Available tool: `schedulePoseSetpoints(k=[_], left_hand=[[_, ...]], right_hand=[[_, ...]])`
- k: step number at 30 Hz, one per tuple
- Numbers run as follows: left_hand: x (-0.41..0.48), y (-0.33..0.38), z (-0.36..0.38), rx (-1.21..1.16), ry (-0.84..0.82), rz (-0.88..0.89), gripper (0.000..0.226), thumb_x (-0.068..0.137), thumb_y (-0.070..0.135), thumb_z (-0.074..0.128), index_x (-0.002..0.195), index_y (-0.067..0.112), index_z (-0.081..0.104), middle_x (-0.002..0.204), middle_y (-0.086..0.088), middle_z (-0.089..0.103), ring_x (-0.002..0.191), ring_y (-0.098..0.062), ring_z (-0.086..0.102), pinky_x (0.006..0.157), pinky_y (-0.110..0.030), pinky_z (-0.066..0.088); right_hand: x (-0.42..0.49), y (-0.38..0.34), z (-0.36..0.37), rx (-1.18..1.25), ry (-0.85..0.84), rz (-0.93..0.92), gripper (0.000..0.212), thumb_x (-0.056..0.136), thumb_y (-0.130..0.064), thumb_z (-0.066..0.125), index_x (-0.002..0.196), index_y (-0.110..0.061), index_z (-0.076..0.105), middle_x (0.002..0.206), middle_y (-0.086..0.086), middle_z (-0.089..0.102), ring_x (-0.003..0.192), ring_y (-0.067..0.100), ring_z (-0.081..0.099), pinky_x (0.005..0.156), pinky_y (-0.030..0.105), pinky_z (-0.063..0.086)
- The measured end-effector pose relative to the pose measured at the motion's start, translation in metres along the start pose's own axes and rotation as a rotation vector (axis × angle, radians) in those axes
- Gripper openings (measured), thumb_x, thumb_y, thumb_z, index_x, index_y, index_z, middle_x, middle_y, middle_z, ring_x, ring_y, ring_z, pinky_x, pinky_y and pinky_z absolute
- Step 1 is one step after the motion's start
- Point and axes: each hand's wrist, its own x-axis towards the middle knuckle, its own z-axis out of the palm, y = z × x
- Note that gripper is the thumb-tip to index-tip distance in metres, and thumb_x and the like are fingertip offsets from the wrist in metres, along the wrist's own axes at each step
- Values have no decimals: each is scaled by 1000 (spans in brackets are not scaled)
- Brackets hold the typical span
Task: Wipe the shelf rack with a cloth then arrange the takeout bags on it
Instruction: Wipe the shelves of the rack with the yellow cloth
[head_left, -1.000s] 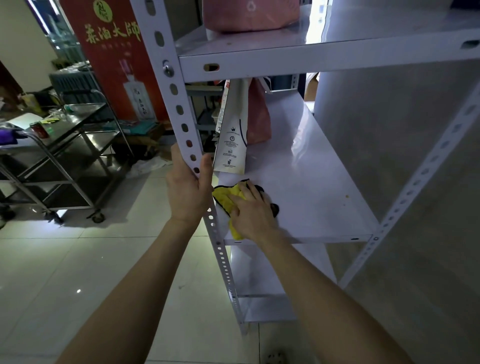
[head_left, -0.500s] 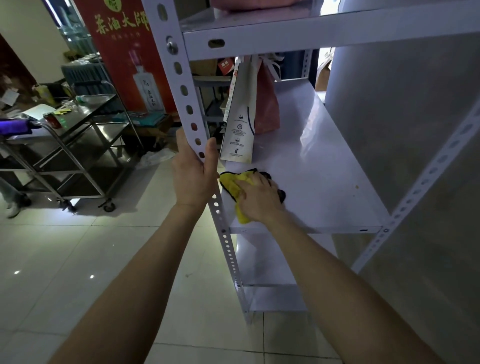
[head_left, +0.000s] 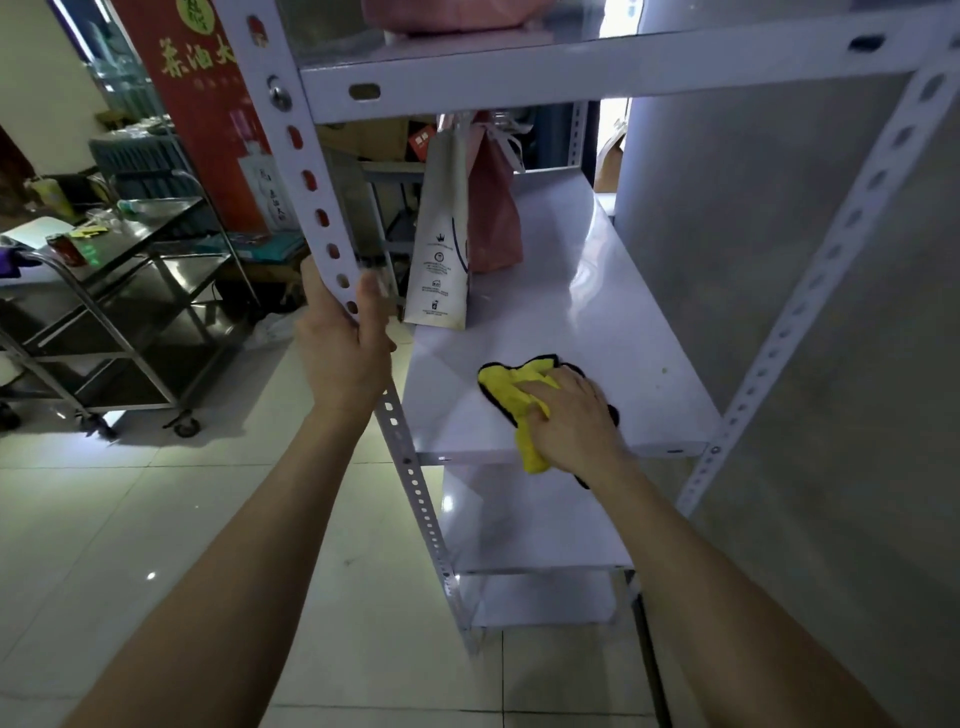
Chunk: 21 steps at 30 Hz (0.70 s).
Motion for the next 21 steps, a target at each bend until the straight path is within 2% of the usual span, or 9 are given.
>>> schedulePoseSetpoints(k=[4, 7, 9, 12, 14, 16, 18, 20, 21], left_hand=[[-2, 2, 8, -21, 67, -1, 66, 111, 60, 41, 135, 0, 49, 80, -3, 66, 58, -19, 67, 51, -49, 58], [-1, 0, 11, -25, 111, 18, 51, 112, 57, 43, 126, 8, 51, 77, -8, 64, 56, -25, 65, 49, -50, 55], [2, -6, 11, 14, 118, 39, 36, 113, 55, 43, 118, 20, 48, 73, -11, 61, 55, -31, 63, 49, -52, 52], [3, -14, 9, 56, 117, 11, 40, 112, 57, 43, 117, 17, 49, 72, -11, 61, 56, -36, 62, 51, -54, 51], [2, -16, 9, 65, 127, -7, 44, 112, 57, 44, 116, 14, 50, 71, -11, 61, 54, -37, 61, 49, -54, 50], [0, -17, 8, 59, 127, -10, 44, 112, 57, 43, 114, 14, 50, 70, -12, 60, 53, -37, 60, 48, -53, 50], [0, -12, 9, 33, 139, 17, 36, 112, 58, 43, 112, 22, 51, 70, -13, 59, 54, -37, 60, 48, -53, 50], [-2, -5, 11, 27, 135, 65, 18, 112, 56, 42, 112, 38, 44, 70, -13, 59, 53, -35, 60, 48, -52, 51], [-2, -1, 11, 21, 131, 81, 16, 113, 56, 42, 113, 40, 42, 69, -13, 59, 52, -32, 61, 48, -51, 51]], right_hand=[[16, 73, -24, -119, 140, 296, 58, 91, -45, 35, 139, -32, 66, 146, 14, 56, 141, 38, 43, 122, 59, 24], [55, 99, -33, -132, 78, 459, 49, 99, -34, 41, 145, -33, 58, 157, 17, 41, 151, 38, 27, 128, 57, 7], [86, 104, -38, -151, 52, 519, 50, 97, -31, 39, 145, -30, 54, 159, 18, 36, 151, 39, 24, 128, 57, 5], [126, 89, -35, -113, -13, 558, 52, 97, -33, 38, 148, -32, 50, 163, 16, 31, 152, 41, 22, 126, 58, 7], [132, 60, -23, -128, -52, 468, 54, 97, -40, 40, 150, -34, 48, 163, 17, 32, 150, 42, 25, 125, 58, 11], [108, 27, -9, -135, -75, 256, 57, 96, -47, 40, 151, -34, 48, 160, 16, 38, 145, 41, 33, 122, 57, 20], [78, 15, 5, -140, -45, 103, 62, 92, -55, 37, 150, -37, 49, 157, 12, 43, 142, 38, 39, 120, 55, 27], [77, 27, -4, -75, -48, 25, 55, 89, -58, 39, 140, -43, 54, 145, 5, 55, 133, 34, 50, 115, 52, 40], [86, 37, -10, -88, -30, 31, 44, 87, -56, 42, 127, -43, 57, 129, 3, 63, 121, 34, 57, 106, 50, 49]])
